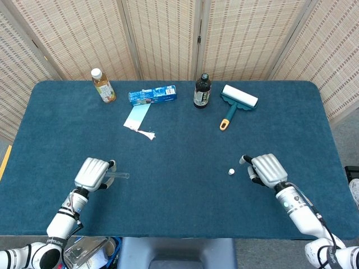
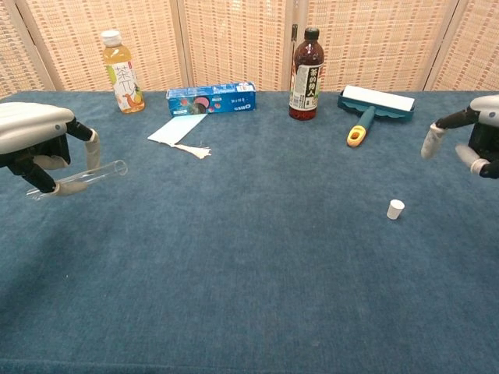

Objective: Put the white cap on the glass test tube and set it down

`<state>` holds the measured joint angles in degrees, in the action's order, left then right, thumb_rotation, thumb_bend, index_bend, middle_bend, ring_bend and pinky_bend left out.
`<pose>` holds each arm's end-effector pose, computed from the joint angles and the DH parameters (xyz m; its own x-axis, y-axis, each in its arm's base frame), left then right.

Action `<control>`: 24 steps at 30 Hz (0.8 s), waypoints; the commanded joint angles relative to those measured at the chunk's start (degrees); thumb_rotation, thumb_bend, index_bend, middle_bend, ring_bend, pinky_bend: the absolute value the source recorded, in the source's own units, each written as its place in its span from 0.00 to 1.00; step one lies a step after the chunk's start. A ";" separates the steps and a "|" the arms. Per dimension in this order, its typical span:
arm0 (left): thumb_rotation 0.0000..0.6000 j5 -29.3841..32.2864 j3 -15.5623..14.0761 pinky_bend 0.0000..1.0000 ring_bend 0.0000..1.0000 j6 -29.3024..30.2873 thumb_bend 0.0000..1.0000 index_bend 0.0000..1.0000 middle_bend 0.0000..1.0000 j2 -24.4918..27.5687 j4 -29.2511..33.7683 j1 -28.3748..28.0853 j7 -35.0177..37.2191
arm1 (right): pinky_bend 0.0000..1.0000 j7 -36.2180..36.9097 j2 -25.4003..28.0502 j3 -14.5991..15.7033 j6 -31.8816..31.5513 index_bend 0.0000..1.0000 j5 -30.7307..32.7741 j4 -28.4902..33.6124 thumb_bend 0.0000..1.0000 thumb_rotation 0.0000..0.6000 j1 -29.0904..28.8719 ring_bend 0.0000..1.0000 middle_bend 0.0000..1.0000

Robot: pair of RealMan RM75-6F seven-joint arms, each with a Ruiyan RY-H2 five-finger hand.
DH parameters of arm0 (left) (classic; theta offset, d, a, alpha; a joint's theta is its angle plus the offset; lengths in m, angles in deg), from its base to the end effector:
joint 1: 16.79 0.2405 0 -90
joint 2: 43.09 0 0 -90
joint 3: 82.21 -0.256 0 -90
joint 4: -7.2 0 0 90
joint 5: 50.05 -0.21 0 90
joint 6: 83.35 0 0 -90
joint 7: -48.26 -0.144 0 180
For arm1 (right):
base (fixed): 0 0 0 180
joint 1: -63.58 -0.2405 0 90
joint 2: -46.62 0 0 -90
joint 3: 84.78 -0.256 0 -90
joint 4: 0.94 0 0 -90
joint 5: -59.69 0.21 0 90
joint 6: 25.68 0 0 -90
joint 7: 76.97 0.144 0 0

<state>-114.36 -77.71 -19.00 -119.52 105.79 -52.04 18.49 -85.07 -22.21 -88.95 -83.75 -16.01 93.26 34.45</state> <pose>-0.1865 0.3013 0.0439 0.5765 0.1902 0.7946 0.8026 -0.3143 -0.5070 -0.2361 -0.2907 0.0768 0.4655 -0.2898 0.8362 -0.8758 -0.2873 0.3880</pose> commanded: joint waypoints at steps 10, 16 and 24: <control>1.00 0.16 0.02 1.00 1.00 0.37 0.38 0.65 1.00 0.06 0.83 0.23 -1.25 | 0.69 0.06 0.21 0.33 -0.80 0.25 -3.33 -0.64 0.32 1.00 0.20 0.58 0.53; 1.00 0.15 0.01 1.00 1.00 0.29 0.38 0.65 1.00 -0.10 0.77 0.28 -1.41 | 1.00 -1.96 -2.01 -0.76 -2.79 0.28 -3.92 -2.36 0.13 1.00 -0.16 0.99 0.94; 1.00 0.17 -0.01 1.00 1.00 -0.11 0.38 0.65 1.00 -0.43 0.38 0.27 -1.25 | 1.00 -3.08 -3.74 -1.40 -0.90 0.47 -1.62 -4.14 0.14 1.00 -1.22 1.00 1.00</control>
<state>-114.18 -77.72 -19.10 -119.95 106.18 -51.76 17.23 -87.99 -25.59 -90.24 -85.03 -18.04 89.56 33.44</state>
